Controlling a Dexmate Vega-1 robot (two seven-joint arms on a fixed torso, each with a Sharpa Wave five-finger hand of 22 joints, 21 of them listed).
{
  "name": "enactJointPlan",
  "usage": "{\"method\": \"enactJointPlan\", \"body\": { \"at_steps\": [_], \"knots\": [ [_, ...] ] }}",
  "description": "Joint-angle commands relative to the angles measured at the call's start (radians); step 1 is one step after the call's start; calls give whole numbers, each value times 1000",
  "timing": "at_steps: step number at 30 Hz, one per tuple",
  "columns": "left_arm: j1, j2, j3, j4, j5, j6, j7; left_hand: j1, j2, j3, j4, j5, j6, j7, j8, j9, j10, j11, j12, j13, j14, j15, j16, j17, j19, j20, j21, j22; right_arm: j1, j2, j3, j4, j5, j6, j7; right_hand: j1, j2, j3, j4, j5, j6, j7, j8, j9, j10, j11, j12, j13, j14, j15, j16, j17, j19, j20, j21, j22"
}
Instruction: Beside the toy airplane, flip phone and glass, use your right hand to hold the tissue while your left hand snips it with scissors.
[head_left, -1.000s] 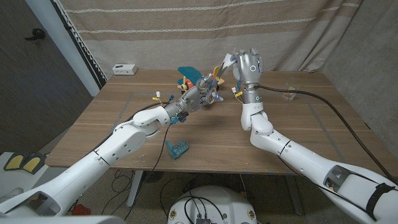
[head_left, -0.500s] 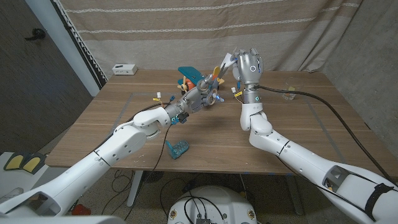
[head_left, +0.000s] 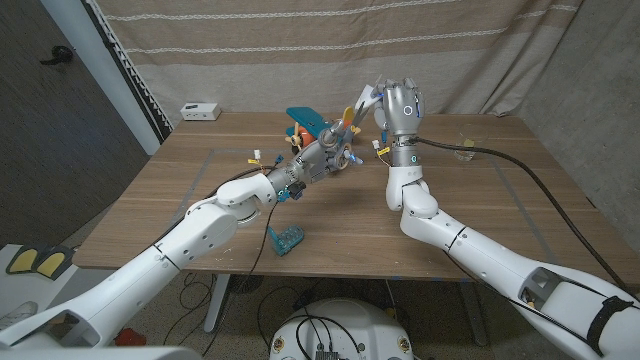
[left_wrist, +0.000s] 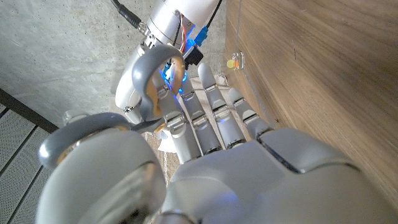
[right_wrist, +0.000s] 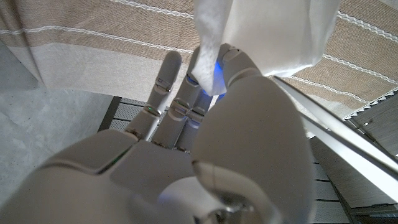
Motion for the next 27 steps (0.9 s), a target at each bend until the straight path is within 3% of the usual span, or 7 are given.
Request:
{"method": "enactJointPlan", "body": {
  "at_steps": [1,27],
  "knots": [
    [0,-16,8,10,10,-14,6,13,-2,-3,6,10,-5,2,-1,4,55,-55,6,111,-1,-124,0,4,8,0,0,5,-17,-4,9,-19,3,2,-13,-1,-14,16,0,13,8,-1,7,5,107,-7,80,147,8,-26,-6,5,10,-136,4,3],
    [1,-13,19,15,-2,-7,-24,13,-2,-3,9,10,-3,1,-1,6,54,-55,4,110,-1,-124,0,5,8,1,-2,6,-28,-3,13,-22,-3,17,-28,-19,-33,57,1,58,-1,-1,14,22,105,-3,71,146,-1,-27,-26,33,-3,-137,17,12]
  ]
}}
